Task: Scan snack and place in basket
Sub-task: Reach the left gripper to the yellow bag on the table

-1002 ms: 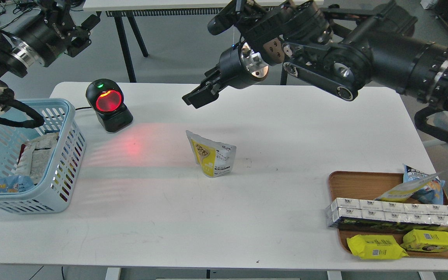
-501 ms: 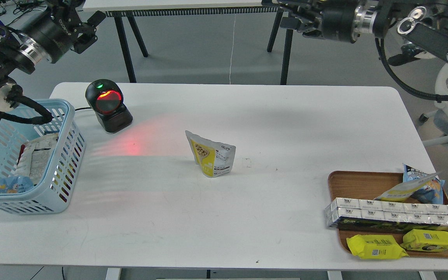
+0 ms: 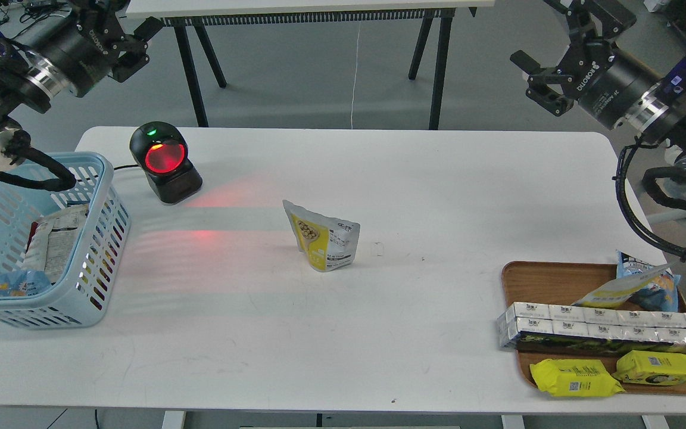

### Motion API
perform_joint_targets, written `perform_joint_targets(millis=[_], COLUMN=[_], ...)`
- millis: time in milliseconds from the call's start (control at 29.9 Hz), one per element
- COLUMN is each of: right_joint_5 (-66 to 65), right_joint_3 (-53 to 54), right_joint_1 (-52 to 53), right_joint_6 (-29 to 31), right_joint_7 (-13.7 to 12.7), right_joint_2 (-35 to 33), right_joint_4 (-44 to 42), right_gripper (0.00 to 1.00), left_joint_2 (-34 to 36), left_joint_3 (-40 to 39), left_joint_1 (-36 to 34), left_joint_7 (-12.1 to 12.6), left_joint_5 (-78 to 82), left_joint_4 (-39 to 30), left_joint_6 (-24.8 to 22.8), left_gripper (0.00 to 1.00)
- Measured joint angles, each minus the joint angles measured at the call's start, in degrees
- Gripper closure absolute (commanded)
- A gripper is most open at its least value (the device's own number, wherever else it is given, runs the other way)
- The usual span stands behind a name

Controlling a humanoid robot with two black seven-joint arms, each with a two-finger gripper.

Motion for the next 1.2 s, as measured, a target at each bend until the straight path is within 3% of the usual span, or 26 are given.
perform_joint_targets(millis=[367, 601, 735, 969, 1202], right_joint_5=[3.92, 5.58, 6.68, 7.96, 8.04], right_joint_3=[1.15, 1.27, 1.27, 1.17, 1.16], right_joint_1=[-0.23, -0.17, -0.20, -0.81, -1.22], right_joint_6=[0.01, 0.01, 0.01, 0.01, 0.01], right_joint_7=[0.00, 0.00, 0.00, 0.00, 0.00], right_joint_2=[-0.39, -1.55, -2.33, -2.72, -3.38], right_joint_4=[-0.61, -0.81, -0.87, -0.82, -0.62], right_gripper=[0.03, 0.03, 0.03, 0.03, 0.03], left_joint_2=[1.89, 1.37, 1.37, -0.58, -2.85], left_joint_3=[2.70, 17.92, 22.28, 28.79, 32.40], left_joint_1=[-14.68, -23.77, -24.26, -22.45, -17.00], left_joint_7=[0.00, -0.01, -0.01, -0.01, -0.01], left_joint_5=[26.27, 42.09, 50.52, 56.37, 59.43], left_joint_4=[-18.62, -30.59, -36.77, -38.04, -36.07], left_joint_6=[-0.01, -0.01, -0.01, 0.32, 9.78], left_gripper=[0.00, 0.00, 0.00, 0.01, 0.03])
